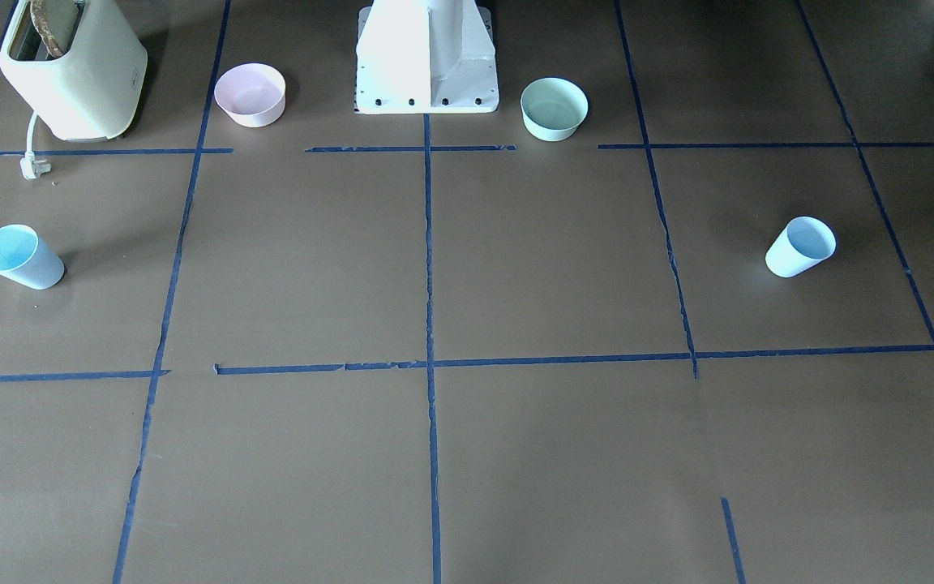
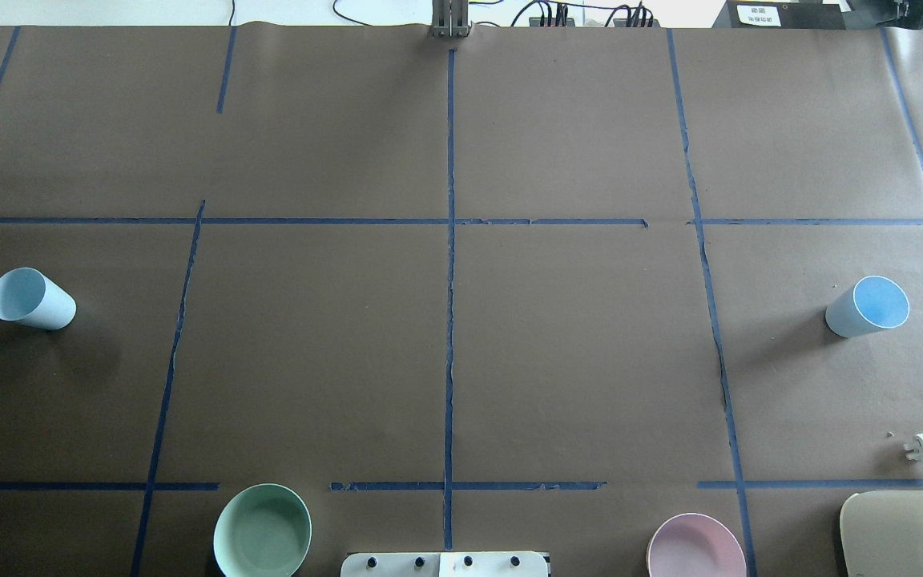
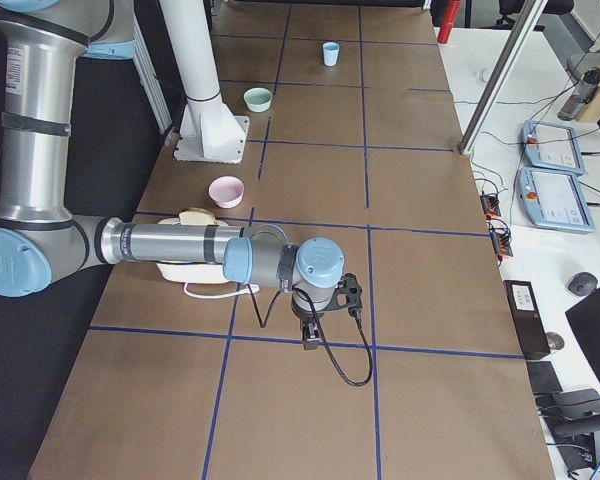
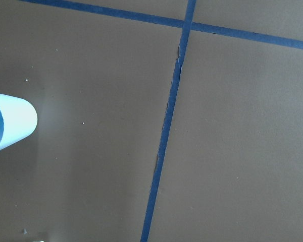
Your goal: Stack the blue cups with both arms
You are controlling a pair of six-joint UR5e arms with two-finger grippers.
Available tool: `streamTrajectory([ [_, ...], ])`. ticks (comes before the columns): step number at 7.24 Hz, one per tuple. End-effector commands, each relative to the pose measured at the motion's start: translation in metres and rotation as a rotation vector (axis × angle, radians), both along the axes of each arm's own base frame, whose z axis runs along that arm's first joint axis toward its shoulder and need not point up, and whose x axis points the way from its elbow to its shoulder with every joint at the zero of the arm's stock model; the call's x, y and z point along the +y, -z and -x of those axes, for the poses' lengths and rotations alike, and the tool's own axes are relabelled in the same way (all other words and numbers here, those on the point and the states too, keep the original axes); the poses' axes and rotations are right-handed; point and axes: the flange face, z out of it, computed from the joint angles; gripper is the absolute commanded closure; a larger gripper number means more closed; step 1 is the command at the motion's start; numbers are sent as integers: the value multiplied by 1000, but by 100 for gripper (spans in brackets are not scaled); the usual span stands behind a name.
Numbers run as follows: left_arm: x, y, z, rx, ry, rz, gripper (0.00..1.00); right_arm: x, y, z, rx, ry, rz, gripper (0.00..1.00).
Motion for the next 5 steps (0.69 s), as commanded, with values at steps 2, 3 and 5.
streamTrajectory([
  [2, 0, -1, -1, 0, -3, 0, 0, 0, 0, 3, 0, 7, 2, 0],
  [3, 0, -4, -1, -6, -4, 5, 0, 0, 0, 3, 0, 7, -1, 0],
  [5, -35, 34, -4, -1, -4, -89, 0, -1, 1, 4, 0, 9, 0, 0],
])
